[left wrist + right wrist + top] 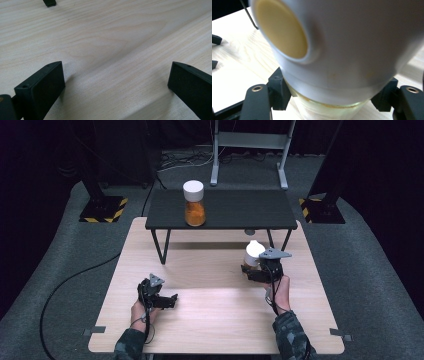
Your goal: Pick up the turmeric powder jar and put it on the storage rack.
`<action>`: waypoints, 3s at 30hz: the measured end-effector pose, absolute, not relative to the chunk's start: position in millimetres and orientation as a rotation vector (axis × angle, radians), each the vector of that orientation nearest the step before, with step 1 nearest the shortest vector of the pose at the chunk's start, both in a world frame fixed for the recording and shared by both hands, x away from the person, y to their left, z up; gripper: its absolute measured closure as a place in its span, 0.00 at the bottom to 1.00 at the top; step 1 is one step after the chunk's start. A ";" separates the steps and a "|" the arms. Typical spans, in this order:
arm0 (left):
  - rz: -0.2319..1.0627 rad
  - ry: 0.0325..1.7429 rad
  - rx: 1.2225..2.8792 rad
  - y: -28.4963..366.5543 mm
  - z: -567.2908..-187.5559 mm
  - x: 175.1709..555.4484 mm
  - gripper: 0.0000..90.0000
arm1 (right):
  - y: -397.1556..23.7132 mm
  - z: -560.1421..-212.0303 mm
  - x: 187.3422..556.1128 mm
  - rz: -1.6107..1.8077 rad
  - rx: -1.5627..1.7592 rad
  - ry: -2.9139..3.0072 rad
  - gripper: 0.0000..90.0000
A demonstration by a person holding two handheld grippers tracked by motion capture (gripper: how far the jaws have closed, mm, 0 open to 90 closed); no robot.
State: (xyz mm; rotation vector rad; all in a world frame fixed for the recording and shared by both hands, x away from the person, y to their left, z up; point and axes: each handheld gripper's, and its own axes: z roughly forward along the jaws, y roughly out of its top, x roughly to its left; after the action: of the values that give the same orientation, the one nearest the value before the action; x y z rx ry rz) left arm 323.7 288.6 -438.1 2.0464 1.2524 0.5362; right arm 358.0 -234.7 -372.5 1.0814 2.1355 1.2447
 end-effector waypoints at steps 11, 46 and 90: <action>0.536 1.252 2.046 288.7 -438.1 323.7 0.00 | -235.7 -355.4 358.6 1.252 1.050 2.120 0.33; 0.538 1.252 2.046 288.6 -438.1 323.6 0.00 | -240.0 -306.4 363.7 1.246 0.984 2.088 0.33; 0.537 1.252 2.046 288.6 -438.1 323.7 0.00 | -241.0 -250.9 386.2 1.226 0.997 2.071 0.33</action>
State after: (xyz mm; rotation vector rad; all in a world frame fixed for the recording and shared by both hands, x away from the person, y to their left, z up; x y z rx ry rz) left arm 323.7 288.6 -438.1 2.0461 1.2523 0.5368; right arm 386.2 -241.0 -250.9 0.9972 2.0709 1.2255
